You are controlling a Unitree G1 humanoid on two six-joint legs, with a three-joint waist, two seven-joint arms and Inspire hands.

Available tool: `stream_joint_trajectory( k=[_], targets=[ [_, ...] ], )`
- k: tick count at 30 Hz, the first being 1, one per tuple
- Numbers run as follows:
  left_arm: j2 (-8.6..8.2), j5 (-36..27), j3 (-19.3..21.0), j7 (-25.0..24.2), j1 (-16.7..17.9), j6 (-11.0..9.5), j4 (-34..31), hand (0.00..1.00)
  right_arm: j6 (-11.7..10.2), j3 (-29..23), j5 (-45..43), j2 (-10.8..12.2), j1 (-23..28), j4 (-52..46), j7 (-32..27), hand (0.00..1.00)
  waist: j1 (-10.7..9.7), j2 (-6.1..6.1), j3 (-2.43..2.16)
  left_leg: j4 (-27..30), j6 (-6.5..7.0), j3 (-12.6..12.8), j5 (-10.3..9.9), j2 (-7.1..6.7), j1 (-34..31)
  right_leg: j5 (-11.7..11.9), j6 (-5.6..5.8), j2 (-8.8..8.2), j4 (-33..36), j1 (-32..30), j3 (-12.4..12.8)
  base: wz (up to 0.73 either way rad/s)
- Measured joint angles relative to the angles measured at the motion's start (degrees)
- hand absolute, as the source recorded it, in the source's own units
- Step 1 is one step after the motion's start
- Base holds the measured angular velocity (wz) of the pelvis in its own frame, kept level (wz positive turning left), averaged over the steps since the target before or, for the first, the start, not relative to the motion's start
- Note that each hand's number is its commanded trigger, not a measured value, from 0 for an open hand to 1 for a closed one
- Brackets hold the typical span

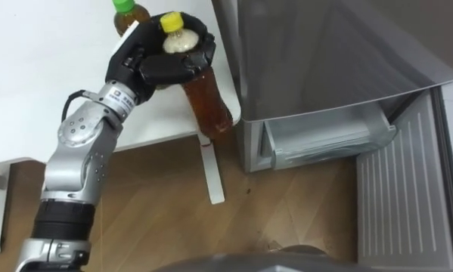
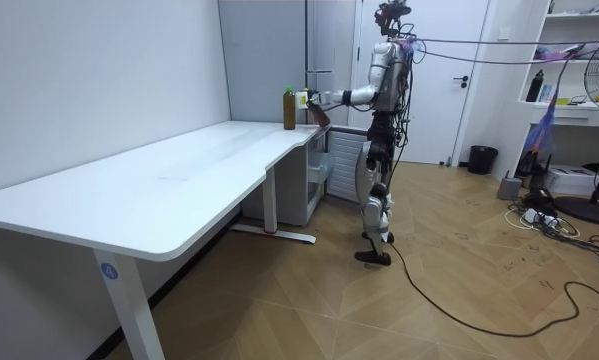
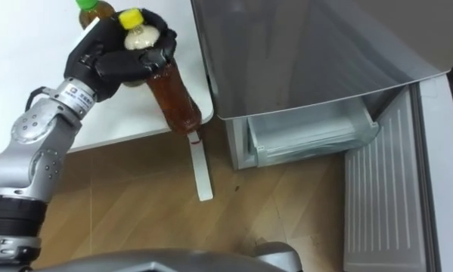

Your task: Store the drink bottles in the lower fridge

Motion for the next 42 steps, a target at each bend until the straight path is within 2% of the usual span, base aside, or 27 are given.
stream_joint_trajectory(
  k=[11, 16, 21, 31, 35, 40, 42],
  targets=[
    [0.18, -0.13, -1.62, 0.09, 0.0, 0.04, 2.12, 1.0, -0.18, 0.03, 0.08, 0.0, -0.54, 0.28, -0.3, 0.0, -1.27, -0.01, 0.01, -0.03, 0.01, 0.0, 0.01, 0.0, 0.3, 0.0, 0.0, -0.01, 0.1, 0.19, -0.05, 0.0],
    [0.12, -0.08, -2.74, 0.25, 0.03, 0.04, 2.42, 1.0, -0.53, 0.03, 0.5, -0.04, -0.5, 0.31, -1.85, 0.0, -1.24, 0.06, -0.04, 0.13, 0.01, 0.01, 0.01, 0.01, 0.21, 0.0, 0.0, 0.01, 0.13, 0.22, -0.1, 0.0],
    [0.1, -0.12, -3.33, 1.07, 0.03, 0.04, 2.42, 1.0, -0.57, 0.03, 0.65, -0.04, -0.5, 0.97, -1.96, 0.0, -1.22, 0.59, -0.38, 0.15, 0.01, 0.0, 0.01, 0.0, 0.37, 0.0, 0.0, 0.0, 0.16, 0.4, -0.11, 0.0],
    [-0.03, -0.05, -3.31, 0.6, 0.04, 0.04, 0.94, 1.0, -0.45, -0.02, 0.98, -0.09, -0.99, 2.0, -1.8, 0.0, -0.47, 0.58, -0.35, 0.03, 0.01, -0.05, 0.01, -0.01, 0.93, -0.01, 0.0, 0.01, 0.1, 0.97, -0.14, 0.0],
    [-0.12, -0.14, -3.31, 0.38, 0.1, 0.04, -1.49, 1.0, 0.11, 0.03, 1.45, -0.07, -1.09, 2.01, -1.68, 0.0, 0.57, -0.25, -0.18, -0.15, 0.01, -0.06, 0.02, -0.06, 0.96, -0.06, 0.04, -0.05, -0.02, 0.98, -0.27, 0.0],
    [-0.46, -0.16, -3.31, 1.12, 0.17, 0.04, -5.27, 1.0, -0.01, 0.08, 3.04, -0.07, -1.23, 1.98, -1.99, 0.0, 2.59, -1.87, -0.52, -0.17, 0.01, -0.05, 0.03, -0.03, 1.11, -0.05, 0.03, -0.04, -0.05, 1.07, -0.48, 0.0],
    [-0.47, -0.35, -3.31, 1.55, 0.23, 0.04, -7.45, 1.0, -0.07, 0.16, 4.01, -0.07, -1.17, 1.98, -2.59, 0.0, 3.28, -2.33, -0.79, -0.16, 0.01, -0.14, 0.03, -0.02, 1.22, -0.02, 0.03, -0.13, -0.07, 1.26, -1.26, 0.02]
  ],
)
